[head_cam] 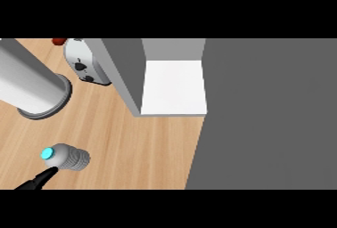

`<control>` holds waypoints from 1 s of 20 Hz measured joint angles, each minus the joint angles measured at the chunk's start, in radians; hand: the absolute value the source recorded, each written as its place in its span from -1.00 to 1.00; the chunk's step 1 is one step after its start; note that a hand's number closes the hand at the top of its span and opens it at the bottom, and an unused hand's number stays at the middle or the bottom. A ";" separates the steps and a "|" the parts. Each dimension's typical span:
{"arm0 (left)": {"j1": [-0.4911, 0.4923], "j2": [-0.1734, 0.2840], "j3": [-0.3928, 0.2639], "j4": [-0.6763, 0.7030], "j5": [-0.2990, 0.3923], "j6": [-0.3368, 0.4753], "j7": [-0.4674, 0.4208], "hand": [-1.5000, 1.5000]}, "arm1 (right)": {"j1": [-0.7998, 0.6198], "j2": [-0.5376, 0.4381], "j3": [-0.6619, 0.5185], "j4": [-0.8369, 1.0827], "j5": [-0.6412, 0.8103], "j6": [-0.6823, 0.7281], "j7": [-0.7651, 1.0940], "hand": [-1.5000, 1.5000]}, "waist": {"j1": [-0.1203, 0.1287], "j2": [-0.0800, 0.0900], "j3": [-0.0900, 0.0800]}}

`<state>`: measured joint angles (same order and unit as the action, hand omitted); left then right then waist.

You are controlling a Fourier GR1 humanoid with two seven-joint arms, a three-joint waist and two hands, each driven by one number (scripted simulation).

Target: Pick up the bottled water, place it into the cabinet and close the cabinet

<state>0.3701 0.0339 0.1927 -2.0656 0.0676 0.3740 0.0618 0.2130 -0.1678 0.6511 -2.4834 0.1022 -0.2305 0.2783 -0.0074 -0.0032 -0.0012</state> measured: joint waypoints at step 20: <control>-0.153 -0.030 0.002 0.548 0.082 -0.065 -0.379 -1.00 | -0.025 -0.074 0.024 0.000 0.013 -0.084 -0.004 -1.00 | -0.003 0.001 0.000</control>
<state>0.2168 0.0042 0.1944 -1.5176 0.1499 0.3090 -0.3170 0.1883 -0.2413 0.6747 -2.4831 0.1153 -0.3146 0.2746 -0.0101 -0.0027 -0.0010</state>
